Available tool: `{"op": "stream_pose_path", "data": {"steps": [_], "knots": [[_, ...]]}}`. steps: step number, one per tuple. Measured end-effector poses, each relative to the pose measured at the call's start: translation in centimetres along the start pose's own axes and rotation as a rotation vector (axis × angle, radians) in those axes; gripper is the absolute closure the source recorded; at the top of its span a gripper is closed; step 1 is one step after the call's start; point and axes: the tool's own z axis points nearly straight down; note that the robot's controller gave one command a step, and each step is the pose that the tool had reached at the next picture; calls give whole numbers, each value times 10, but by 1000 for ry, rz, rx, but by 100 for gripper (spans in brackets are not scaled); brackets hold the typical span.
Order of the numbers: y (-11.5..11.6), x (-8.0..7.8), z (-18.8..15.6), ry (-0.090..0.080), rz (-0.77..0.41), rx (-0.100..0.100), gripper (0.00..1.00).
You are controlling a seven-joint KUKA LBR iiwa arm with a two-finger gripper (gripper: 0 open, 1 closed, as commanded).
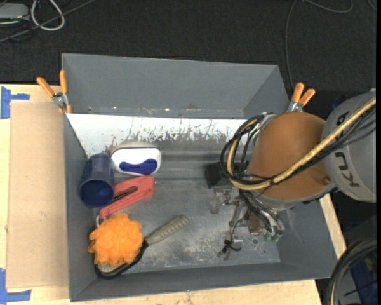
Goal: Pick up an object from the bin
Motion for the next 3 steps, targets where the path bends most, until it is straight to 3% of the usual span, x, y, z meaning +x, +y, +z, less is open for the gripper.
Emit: {"op": "stream_pose_path", "data": {"steps": [1,2,3], "knots": [[0,0,0,0,0,0,0],[-52,-84,30,-3,-34,0,0],[0,-74,40,2,-12,0,0]]}}
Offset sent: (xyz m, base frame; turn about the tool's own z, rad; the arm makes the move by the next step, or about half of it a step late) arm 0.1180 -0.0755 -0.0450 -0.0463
